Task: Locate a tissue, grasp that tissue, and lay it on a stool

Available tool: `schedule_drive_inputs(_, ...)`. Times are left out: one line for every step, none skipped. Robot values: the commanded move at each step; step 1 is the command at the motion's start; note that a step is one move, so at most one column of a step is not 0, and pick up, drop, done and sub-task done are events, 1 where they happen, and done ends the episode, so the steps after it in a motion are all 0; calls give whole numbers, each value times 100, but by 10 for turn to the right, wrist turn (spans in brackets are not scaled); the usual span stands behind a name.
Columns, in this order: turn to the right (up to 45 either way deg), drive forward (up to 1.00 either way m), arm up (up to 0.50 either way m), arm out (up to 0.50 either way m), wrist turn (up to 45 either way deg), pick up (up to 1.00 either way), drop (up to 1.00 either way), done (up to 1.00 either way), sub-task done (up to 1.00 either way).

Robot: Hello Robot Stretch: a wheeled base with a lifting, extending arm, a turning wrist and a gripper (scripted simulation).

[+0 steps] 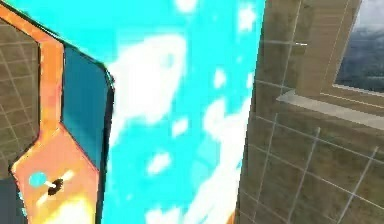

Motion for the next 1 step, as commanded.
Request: schedule_drive_inputs(-450, 0, 0, 0, 0, 0, 0, 0, 0)
